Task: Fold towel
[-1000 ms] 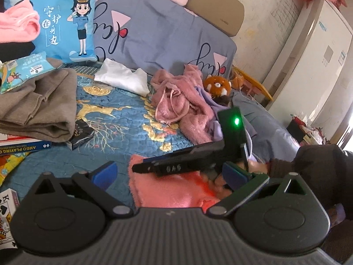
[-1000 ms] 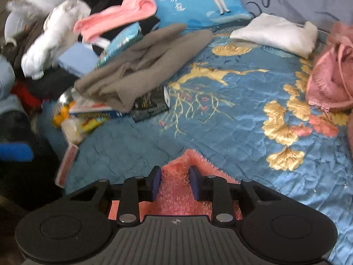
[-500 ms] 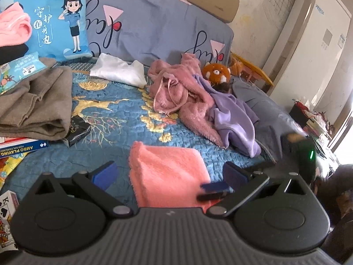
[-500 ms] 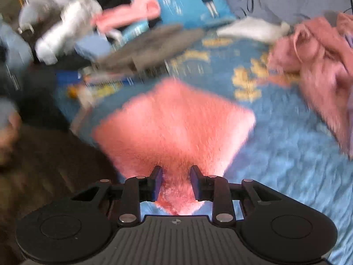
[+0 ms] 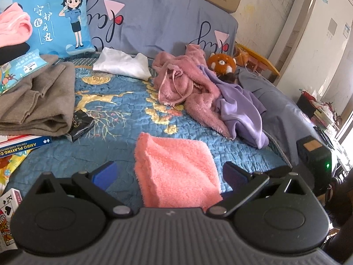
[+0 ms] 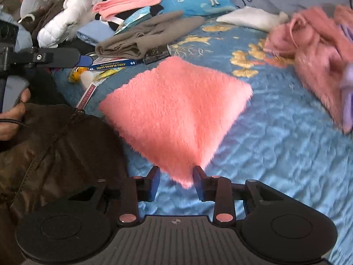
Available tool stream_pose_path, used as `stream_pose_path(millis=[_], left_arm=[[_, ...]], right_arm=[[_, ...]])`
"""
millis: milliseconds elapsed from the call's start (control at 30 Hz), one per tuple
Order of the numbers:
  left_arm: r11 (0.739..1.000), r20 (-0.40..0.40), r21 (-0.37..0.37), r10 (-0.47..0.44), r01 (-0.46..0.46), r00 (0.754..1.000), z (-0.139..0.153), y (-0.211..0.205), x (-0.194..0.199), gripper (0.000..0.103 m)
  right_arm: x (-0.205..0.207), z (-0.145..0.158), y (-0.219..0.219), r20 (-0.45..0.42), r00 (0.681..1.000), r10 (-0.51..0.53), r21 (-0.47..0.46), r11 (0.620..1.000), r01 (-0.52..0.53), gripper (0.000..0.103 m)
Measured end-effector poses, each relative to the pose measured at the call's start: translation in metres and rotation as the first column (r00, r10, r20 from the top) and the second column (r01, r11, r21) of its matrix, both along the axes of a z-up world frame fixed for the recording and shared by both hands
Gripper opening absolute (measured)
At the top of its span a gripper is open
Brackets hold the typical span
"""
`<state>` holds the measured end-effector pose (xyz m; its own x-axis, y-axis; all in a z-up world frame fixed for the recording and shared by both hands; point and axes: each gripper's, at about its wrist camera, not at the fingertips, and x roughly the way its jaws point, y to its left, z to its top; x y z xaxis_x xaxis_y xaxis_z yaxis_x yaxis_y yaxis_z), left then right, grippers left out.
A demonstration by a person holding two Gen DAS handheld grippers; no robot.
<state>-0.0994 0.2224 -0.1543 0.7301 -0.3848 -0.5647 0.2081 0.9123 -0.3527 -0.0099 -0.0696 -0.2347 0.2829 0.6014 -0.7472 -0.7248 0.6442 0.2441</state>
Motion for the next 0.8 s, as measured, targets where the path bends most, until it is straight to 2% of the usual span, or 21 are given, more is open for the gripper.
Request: stream_pose_path(millis=[133,233,433,533,567,633,700,733,800], left_arm=[[1.0,0.001,-0.006,-0.006,0.006,1.0,0.0,0.0,0.0,0.102],[1.0,0.0,-0.011,-0.023,0.023,1.0,0.0,-0.002,0.002,0.102],[0.998,0.0,0.01,-0.06,0.06,0.998,-0.001,-0.011,0.002,0.102],[0.998,-0.003,0.002,-0.057,0.057,0.998,-0.002,-0.01,0.002,0.102],[0.998,-0.003,-0.002,-0.056,0.056,0.998,-0.002,-0.009,0.002,0.102],[0.999,-0.003,-0.009,-0.053,0.053,0.999,-0.002,-0.007,0.002,0.102],[0.999,-0.002,-0.013,-0.049,0.049,0.999,-0.002,-0.006,0.002,0.102],[0.999,-0.001,-0.016,-0.048,0.048,0.999,-0.002,-0.005,0.002,0.102],[0.999,0.001,-0.023,-0.047,0.047,0.999,-0.002,-0.003,0.003,0.102]], right_arm=[[0.009,0.028,-0.02,0.051,0.997,-0.059,0.09,0.994,0.054,0.037],[0.037,0.038,-0.032,0.033,0.982,-0.183,0.142,0.974,0.177,0.038],[0.095,0.015,-0.03,-0.081,0.896,-0.437,0.142,0.884,0.445,0.038],[0.105,-0.002,-0.013,-0.122,0.898,-0.423,0.104,0.894,0.435,0.037],[0.108,-0.007,-0.006,-0.111,0.905,-0.411,0.072,0.905,0.42,0.037],[0.106,-0.009,0.004,-0.019,0.919,-0.395,0.007,0.919,0.395,0.027],[0.104,-0.003,0.008,0.057,0.903,-0.427,-0.04,0.902,0.429,0.028],[0.103,0.002,0.007,0.081,0.891,-0.446,-0.043,0.892,0.451,0.028],[0.093,0.014,0.004,0.091,0.897,-0.433,0.029,0.902,0.432,0.029]])
